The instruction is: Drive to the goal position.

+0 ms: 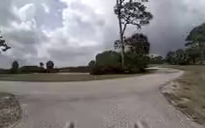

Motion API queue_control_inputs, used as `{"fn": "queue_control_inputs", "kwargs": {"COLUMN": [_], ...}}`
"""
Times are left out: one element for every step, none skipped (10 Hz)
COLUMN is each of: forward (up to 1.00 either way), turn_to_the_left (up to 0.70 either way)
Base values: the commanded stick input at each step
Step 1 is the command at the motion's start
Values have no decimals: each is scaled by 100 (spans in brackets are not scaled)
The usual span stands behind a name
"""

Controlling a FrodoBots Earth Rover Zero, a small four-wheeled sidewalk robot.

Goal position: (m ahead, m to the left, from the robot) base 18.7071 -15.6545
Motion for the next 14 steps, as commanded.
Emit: {"fn": "queue_control_inputs", "kwargs": {"forward": [85,85,85,85,85,85,85,85,85,85,85,85,85,85], "turn_to_the_left": [0,-24,-34,-34,-34,-14,-2,0,-22,-31,-18,0,-7,-21]}}
